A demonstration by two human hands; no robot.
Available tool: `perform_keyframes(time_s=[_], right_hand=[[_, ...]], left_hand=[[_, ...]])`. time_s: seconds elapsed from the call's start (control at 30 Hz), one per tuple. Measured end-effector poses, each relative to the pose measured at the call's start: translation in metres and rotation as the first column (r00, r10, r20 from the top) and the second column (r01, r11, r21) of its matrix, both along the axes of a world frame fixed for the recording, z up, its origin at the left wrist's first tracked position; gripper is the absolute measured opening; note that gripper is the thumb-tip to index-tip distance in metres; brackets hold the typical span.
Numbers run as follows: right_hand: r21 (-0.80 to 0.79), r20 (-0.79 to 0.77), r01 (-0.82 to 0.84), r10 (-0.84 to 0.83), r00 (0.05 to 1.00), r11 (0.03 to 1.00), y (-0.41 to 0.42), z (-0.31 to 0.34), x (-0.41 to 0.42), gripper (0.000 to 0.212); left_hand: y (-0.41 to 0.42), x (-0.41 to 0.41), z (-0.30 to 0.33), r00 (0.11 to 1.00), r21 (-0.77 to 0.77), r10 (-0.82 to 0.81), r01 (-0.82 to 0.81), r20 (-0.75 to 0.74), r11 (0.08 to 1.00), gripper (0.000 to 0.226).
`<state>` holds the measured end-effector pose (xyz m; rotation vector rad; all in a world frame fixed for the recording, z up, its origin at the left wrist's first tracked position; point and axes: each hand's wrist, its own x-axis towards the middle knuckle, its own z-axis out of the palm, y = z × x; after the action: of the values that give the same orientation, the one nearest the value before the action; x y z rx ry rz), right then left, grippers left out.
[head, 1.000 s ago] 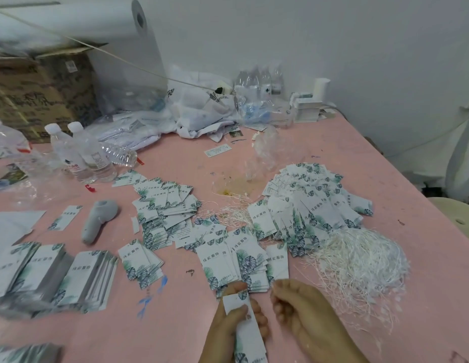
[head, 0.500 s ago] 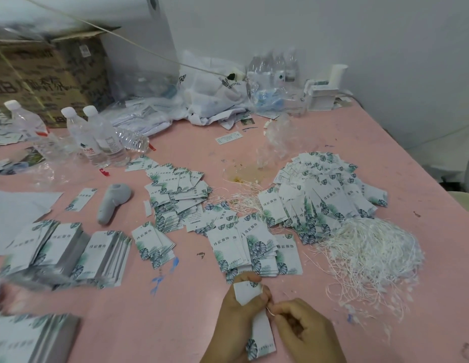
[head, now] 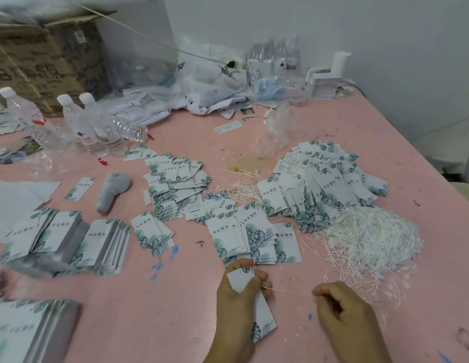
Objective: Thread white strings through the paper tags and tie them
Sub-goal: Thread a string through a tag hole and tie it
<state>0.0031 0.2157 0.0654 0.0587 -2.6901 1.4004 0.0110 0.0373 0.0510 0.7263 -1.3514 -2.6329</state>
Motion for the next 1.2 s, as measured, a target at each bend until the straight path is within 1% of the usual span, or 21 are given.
perform_keyframes(time_s=[0.1, 0.2, 0.27, 0.33, 0.37, 0.4, 0.5, 0.57, 0.63, 0.7, 0.8, 0.87, 0.93, 1.0, 1.07, 1.13, 1.2], right_hand=[[0.043, 0.032, 0.02, -0.021, 0.999, 0.999, 0.006, -0.003, -0.002, 0.037], [0.11, 0.11, 0.005, -0.017, 0.994, 0.994, 0.011, -0.004, -0.004, 0.037], [0.132, 0.084, -0.02, 0.009, 0.996, 0.991, 0.01, -0.002, -0.005, 0.033], [0.038, -0.009, -0.036, 0.036, 0.999, 0.999, 0.002, 0.003, -0.007, 0.023], [-0.011, -0.036, -0.057, 0.057, 0.998, 0.998, -0.006, 0.006, -0.009, 0.018], [-0.051, -0.032, -0.094, 0.092, 0.995, 0.994, -0.016, 0.007, -0.011, 0.016], [-0.17, 0.078, -0.178, 0.193, 0.978, 0.969, -0.051, 0.004, -0.02, 0.012], [-0.237, 0.144, -0.181, 0.219, 0.965, 0.954, -0.07, -0.005, -0.023, 0.008], [-0.278, 0.186, -0.143, 0.199, 0.962, 0.95, -0.078, -0.014, -0.024, 0.012], [-0.309, 0.186, -0.102, 0.165, 0.969, 0.946, -0.078, -0.02, -0.024, 0.015], [-0.383, 0.214, -0.053, 0.145, 0.966, 0.922, -0.079, -0.022, -0.024, 0.012], [-0.454, 0.233, 0.024, 0.093, 0.968, 0.89, -0.077, -0.021, -0.025, 0.01], [-0.511, 0.236, 0.097, 0.031, 0.971, 0.854, -0.07, -0.018, -0.026, 0.014], [-0.539, 0.206, 0.081, 0.039, 0.978, 0.838, -0.061, -0.014, -0.024, 0.018], [-0.545, 0.184, 0.049, 0.063, 0.981, 0.837, -0.055, -0.009, -0.022, 0.022], [-0.57, 0.183, 0.019, 0.104, 0.978, 0.822, -0.053, -0.004, -0.018, 0.024], [-0.59, 0.189, -0.036, 0.181, 0.965, 0.807, -0.052, -0.001, -0.015, 0.026]], left_hand=[[0.001, 0.001, 0.002, 1.0, 0.013, 0.02, -0.02, -0.014, 1.0, 0.029], [0.002, 0.003, 0.0, 0.999, 0.001, 0.029, -0.029, -0.027, 1.0, 0.031], [0.002, 0.005, -0.002, 0.999, -0.021, 0.011, -0.012, -0.036, 1.0, 0.035], [0.002, 0.006, -0.004, 0.998, -0.064, -0.038, 0.035, -0.04, 0.997, 0.042], [0.002, 0.006, -0.005, 0.997, -0.09, -0.058, 0.054, -0.041, 0.994, 0.045], [0.001, 0.006, -0.006, 0.997, -0.114, -0.069, 0.064, -0.04, 0.991, 0.047], [-0.003, 0.006, -0.008, 0.997, -0.223, -0.08, 0.078, 0.003, 0.972, 0.046], [-0.006, 0.007, -0.006, 0.994, -0.269, -0.105, 0.106, 0.021, 0.957, 0.041], [-0.005, 0.008, -0.005, 0.99, -0.268, -0.14, 0.14, 0.02, 0.953, 0.04], [-0.002, 0.009, -0.003, 0.986, -0.264, -0.164, 0.16, 0.005, 0.951, 0.038], [-0.003, 0.007, -0.002, 0.988, -0.266, -0.153, 0.145, -0.009, 0.953, 0.032], [-0.004, 0.005, -0.005, 0.99, -0.226, -0.143, 0.139, -0.006, 0.964, 0.031], [-0.005, 0.005, -0.007, 0.987, -0.137, -0.157, 0.153, -0.021, 0.979, 0.033], [-0.005, 0.005, -0.009, 0.988, -0.034, -0.15, 0.149, -0.024, 0.988, 0.04], [-0.005, 0.005, -0.013, 0.99, 0.012, -0.138, 0.139, -0.03, 0.99, 0.04], [-0.004, 0.004, -0.016, 0.989, -0.003, -0.142, 0.142, -0.05, 0.99, 0.037], [-0.004, 0.005, -0.019, 0.987, -0.066, -0.151, 0.147, -0.062, 0.987, 0.035]])
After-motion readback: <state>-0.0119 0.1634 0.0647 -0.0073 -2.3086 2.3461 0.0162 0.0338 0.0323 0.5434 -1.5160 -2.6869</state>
